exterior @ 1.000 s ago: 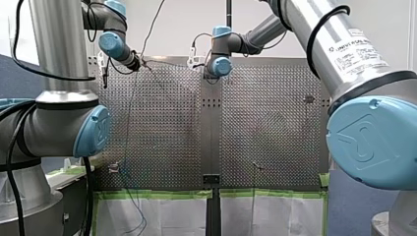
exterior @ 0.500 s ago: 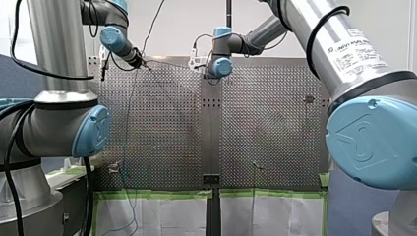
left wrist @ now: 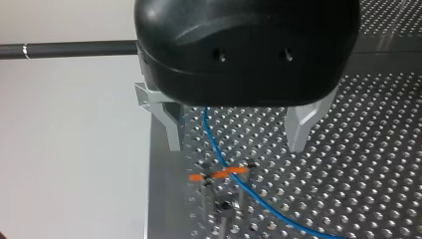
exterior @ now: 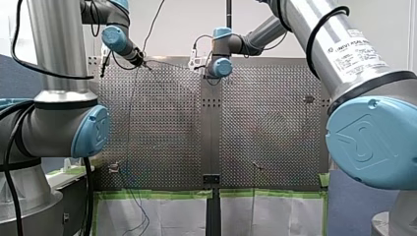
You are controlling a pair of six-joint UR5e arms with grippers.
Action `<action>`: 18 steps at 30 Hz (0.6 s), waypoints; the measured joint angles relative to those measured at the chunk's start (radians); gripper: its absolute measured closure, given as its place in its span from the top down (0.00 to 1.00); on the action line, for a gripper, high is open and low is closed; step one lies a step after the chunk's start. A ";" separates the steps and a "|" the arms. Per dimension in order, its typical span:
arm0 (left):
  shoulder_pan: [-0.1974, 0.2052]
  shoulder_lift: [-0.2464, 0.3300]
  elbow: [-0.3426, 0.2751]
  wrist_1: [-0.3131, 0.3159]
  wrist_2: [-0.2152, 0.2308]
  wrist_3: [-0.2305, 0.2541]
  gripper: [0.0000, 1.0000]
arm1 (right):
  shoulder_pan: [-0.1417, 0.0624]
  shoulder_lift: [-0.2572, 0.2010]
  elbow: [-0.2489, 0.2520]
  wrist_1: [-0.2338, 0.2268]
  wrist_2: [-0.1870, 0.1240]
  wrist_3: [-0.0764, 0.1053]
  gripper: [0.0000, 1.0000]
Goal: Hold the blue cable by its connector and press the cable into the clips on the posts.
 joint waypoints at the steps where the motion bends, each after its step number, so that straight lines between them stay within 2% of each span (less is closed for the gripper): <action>1: -0.001 0.001 0.000 0.000 0.000 0.000 1.00 | 0.001 0.000 0.000 0.000 0.000 0.000 0.00; 11: -0.008 -0.018 0.000 -0.004 -0.003 -0.001 1.00 | 0.001 0.001 0.000 0.004 -0.001 0.000 0.00; 18: -0.010 0.002 0.000 0.000 -0.009 -0.011 1.00 | 0.002 0.001 0.000 0.008 0.000 0.000 0.00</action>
